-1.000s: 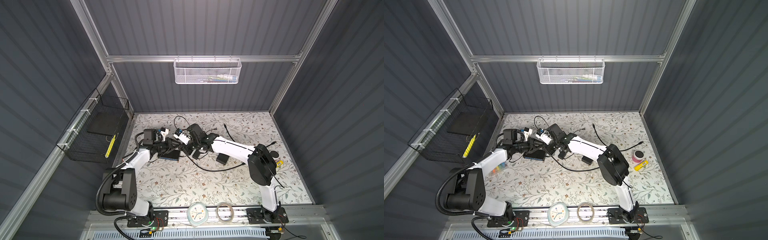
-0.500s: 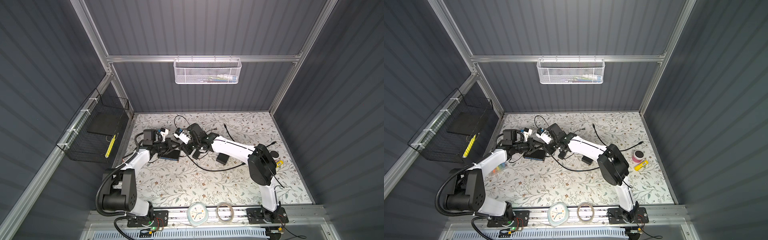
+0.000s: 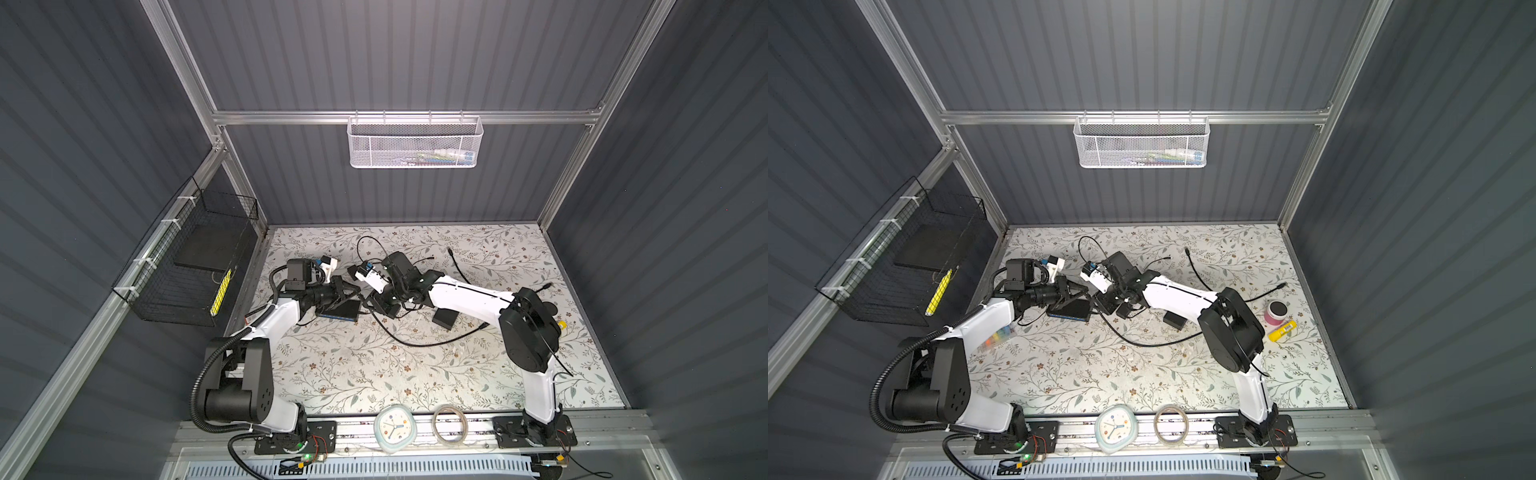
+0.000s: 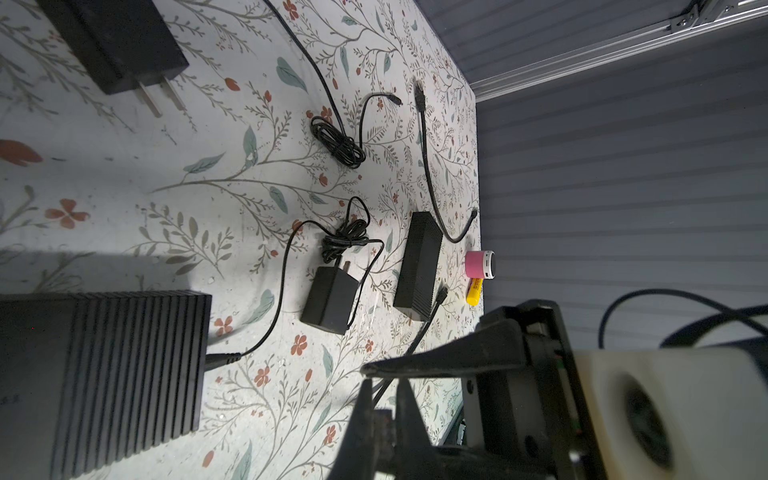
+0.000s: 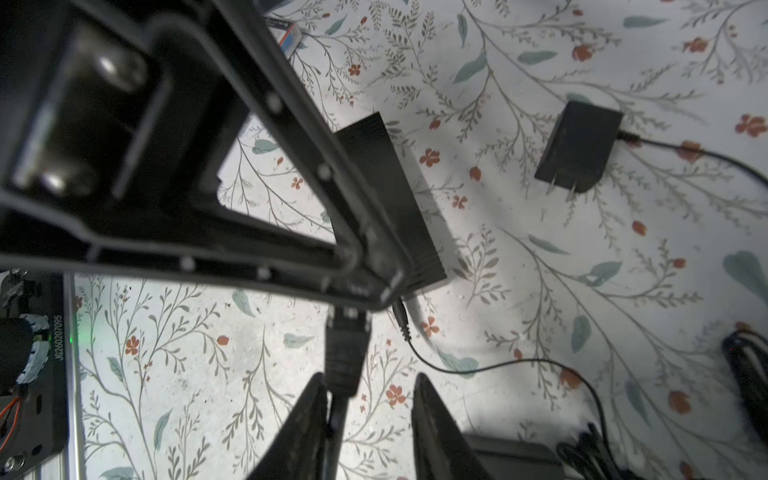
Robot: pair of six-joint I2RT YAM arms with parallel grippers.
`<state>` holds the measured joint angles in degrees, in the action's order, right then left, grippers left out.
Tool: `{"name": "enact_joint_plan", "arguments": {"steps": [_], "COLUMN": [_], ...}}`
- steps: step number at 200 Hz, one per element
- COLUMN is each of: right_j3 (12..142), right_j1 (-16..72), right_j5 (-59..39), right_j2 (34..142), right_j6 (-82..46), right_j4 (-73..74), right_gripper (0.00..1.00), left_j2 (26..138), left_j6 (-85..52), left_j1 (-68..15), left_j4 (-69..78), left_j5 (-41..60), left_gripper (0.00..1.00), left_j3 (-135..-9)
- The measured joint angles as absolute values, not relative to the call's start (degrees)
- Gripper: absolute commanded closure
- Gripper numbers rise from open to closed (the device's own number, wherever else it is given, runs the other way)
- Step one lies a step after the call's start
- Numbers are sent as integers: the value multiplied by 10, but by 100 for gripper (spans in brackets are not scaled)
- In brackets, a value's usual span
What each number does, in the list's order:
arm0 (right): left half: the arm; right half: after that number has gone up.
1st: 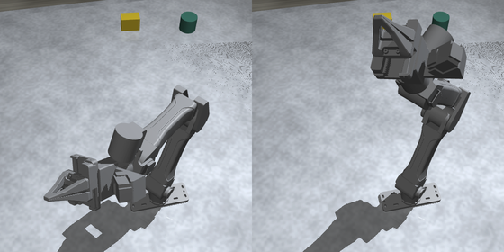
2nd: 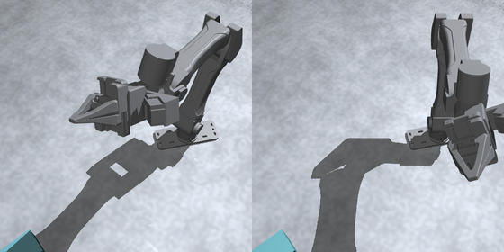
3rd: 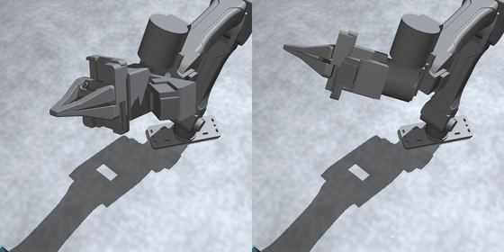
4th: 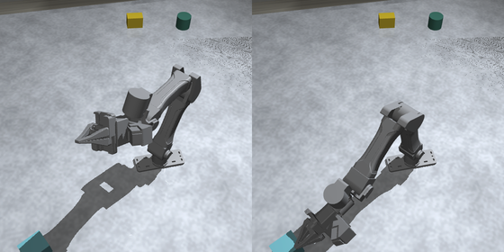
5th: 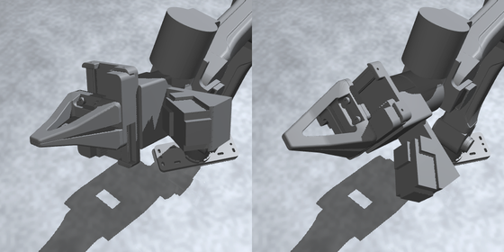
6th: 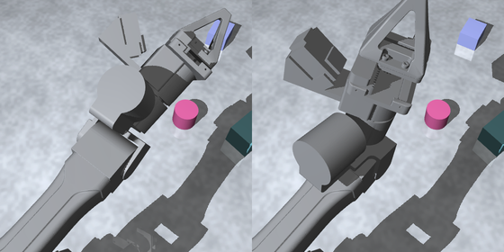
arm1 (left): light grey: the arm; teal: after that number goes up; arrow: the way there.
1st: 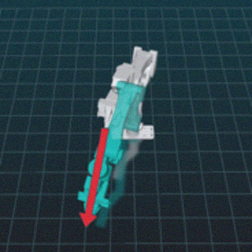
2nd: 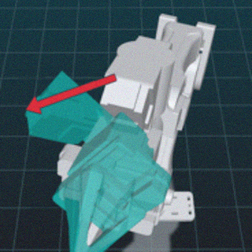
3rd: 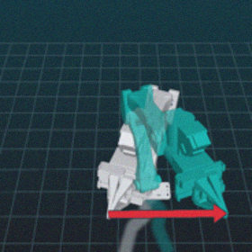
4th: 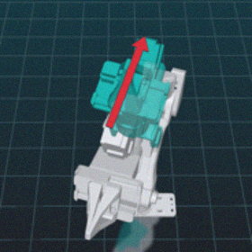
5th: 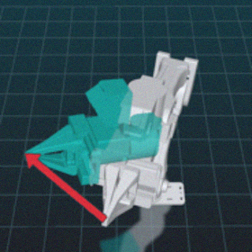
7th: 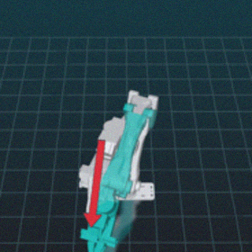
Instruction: Insert the plug into the switch port
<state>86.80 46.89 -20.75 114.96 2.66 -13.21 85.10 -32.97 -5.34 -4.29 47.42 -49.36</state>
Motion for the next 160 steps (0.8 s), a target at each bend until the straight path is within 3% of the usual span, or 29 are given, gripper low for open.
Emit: {"name": "enact_joint_plan", "arguments": {"steps": [95,160], "right_j3": [875,901], "right_j1": [461,461], "right_j5": [-244,-261], "right_j2": [1148,1156], "right_j6": [19,10], "right_j4": [-117,-109], "right_gripper": [66,73], "left_j2": [851,851], "left_j6": [-330,-330], "left_j1": [-56,-56], "left_j4": [-43,-43], "left_j5": [475,476], "left_gripper": [97,97], "left_j3": [-494,-494]}}
